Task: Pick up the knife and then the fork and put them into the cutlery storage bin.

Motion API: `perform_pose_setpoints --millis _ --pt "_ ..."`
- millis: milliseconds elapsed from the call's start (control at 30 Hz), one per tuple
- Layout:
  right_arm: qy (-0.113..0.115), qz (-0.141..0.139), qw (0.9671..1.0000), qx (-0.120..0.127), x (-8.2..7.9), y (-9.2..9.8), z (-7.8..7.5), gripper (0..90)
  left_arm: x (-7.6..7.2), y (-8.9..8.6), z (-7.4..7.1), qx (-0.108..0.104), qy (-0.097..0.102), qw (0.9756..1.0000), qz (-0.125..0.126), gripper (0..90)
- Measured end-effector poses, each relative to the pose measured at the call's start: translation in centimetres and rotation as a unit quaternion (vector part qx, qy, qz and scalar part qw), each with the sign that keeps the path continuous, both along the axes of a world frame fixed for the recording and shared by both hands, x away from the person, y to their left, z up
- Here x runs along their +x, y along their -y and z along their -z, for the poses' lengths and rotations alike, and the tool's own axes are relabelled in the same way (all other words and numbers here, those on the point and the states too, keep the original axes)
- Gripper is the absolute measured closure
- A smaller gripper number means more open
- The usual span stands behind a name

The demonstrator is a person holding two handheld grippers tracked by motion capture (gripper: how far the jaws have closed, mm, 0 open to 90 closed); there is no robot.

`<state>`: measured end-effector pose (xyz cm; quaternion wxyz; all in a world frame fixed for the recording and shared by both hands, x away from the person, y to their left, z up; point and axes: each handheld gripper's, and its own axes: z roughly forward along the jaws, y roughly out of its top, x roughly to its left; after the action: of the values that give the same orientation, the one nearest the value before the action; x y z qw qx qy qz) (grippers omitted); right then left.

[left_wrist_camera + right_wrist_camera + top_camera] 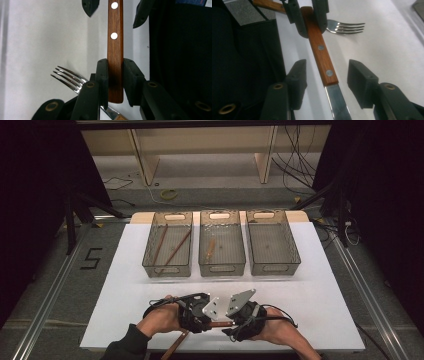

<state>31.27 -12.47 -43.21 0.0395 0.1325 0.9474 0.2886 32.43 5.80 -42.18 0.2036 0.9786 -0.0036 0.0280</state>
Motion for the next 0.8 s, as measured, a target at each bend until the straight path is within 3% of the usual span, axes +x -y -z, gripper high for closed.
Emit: perform_pose_setpoints --millis 367,533,700,800 --pt "-0.015 -0.016 0.9997 -0.011 -0.12 -0.06 0.24 70.4 -0.27 0.17 -0.1 -0.006 -0.004 0.9999 0.01 74.9" --pt "-0.015 -0.034 0.9992 -0.014 -0.32 -0.09 0.26 74.4 -0.46 0.23 -0.05 -0.003 0.001 0.9997 0.025 74.5" --pt "-0.02 -0.044 0.9987 -0.012 -0.47 0.01 0.28 77.6 -0.27 0.0 -0.24 -0.022 0.001 0.9997 0.01 69.3" --pt "-0.017 -0.037 0.999 -0.015 -0.29 0.32 0.25 77.7 0.07 -0.48 -0.67 -0.04 0.0 0.9991 -0.015 57.0"
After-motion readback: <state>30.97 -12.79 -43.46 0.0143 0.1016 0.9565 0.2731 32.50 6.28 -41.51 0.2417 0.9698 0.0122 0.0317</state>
